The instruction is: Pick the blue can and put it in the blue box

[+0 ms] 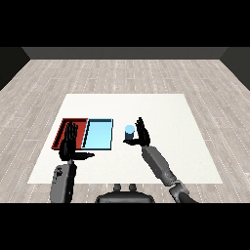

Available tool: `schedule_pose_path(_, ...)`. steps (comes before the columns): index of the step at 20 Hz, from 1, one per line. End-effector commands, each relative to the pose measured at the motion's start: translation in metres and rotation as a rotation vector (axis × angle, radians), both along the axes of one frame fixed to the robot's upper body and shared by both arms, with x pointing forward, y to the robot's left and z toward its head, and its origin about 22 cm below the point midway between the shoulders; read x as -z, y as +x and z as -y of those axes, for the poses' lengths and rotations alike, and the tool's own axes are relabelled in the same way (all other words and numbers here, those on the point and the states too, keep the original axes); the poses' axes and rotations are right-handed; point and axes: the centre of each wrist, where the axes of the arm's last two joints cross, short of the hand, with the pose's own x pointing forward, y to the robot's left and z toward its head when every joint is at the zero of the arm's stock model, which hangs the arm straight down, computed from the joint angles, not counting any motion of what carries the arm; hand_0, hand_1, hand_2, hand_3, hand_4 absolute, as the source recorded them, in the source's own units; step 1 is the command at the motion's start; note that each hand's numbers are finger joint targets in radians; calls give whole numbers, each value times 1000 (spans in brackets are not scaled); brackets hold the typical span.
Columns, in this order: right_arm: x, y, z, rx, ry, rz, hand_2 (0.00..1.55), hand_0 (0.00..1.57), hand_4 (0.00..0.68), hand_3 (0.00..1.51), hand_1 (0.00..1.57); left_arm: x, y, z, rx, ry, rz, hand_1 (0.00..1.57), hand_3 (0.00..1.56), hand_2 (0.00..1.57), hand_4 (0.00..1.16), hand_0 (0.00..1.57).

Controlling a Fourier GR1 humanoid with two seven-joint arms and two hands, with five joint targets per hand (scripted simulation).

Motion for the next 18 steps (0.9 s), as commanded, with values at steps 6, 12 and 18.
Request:
schedule_pose_path(6,5,18,-7,-41,30,-29,0,0,0,0,0,3,-12,4,4,-14,-1,0,0,0,0,0)
schedule_pose_path(12,12,29,-3,-29,13,-53,0,0,0,0,0,3,-2,17,-11,-5,7,0,0,0,0,0)
schedule_pose_path(18,2,28,-19,-62,-1,-67,0,0,0,0,0,9,-17,3,-3,-16,-8,0,0,0,0,0)
